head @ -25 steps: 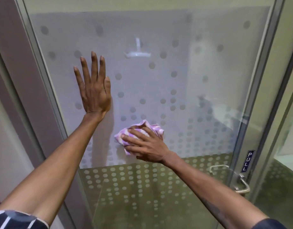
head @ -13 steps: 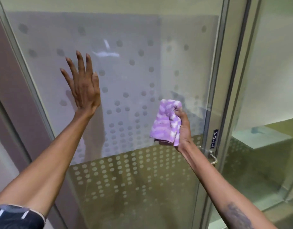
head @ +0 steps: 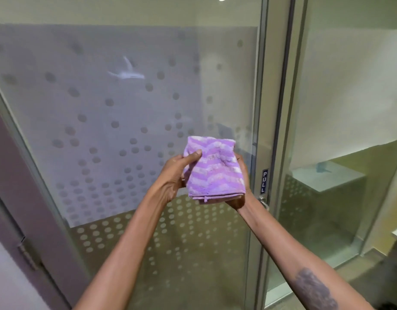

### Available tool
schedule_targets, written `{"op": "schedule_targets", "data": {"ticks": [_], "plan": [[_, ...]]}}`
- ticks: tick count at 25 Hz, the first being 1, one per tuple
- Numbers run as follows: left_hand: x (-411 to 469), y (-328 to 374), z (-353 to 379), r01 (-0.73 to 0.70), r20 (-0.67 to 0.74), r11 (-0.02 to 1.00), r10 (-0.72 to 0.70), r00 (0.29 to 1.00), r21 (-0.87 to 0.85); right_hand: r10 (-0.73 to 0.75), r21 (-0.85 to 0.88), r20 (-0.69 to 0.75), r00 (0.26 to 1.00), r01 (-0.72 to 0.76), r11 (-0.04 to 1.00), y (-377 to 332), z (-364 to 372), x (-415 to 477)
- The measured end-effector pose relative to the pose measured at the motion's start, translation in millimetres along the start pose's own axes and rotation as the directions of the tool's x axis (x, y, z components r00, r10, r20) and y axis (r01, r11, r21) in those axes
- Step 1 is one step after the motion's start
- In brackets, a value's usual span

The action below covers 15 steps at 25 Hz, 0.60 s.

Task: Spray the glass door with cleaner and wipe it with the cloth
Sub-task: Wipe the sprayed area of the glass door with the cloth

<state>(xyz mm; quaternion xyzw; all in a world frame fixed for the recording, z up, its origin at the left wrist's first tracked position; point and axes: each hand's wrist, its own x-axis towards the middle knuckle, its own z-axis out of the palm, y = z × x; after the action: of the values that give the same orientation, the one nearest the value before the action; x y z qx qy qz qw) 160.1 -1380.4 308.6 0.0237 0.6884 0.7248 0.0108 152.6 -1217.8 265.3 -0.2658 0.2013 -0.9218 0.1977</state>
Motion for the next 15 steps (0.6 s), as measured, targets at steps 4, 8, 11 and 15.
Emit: {"op": "schedule_targets", "data": {"ticks": [4,8,11,15], "plan": [[11,-15,59,-0.073,-0.049,0.997,0.072,0.996,-0.033,-0.038,-0.306,-0.358,0.933,-0.079,0.949,-58,-22,-21],[24,-18,130,-0.149,-0.054,0.984,0.145,0.988,-0.093,-0.162,-0.579,-0.387,0.908,-0.103,0.809,-132,-36,-61],[31,-26,196,-0.183,0.051,0.977,0.190,0.981,-0.114,-0.273,-0.618,-0.405,0.872,-0.041,0.785,-189,-51,-104],[36,-45,291,-0.086,0.242,0.990,0.112,0.964,-0.113,-0.376,-0.623,-0.495,0.783,-0.018,0.782,-261,-81,-165]]}}
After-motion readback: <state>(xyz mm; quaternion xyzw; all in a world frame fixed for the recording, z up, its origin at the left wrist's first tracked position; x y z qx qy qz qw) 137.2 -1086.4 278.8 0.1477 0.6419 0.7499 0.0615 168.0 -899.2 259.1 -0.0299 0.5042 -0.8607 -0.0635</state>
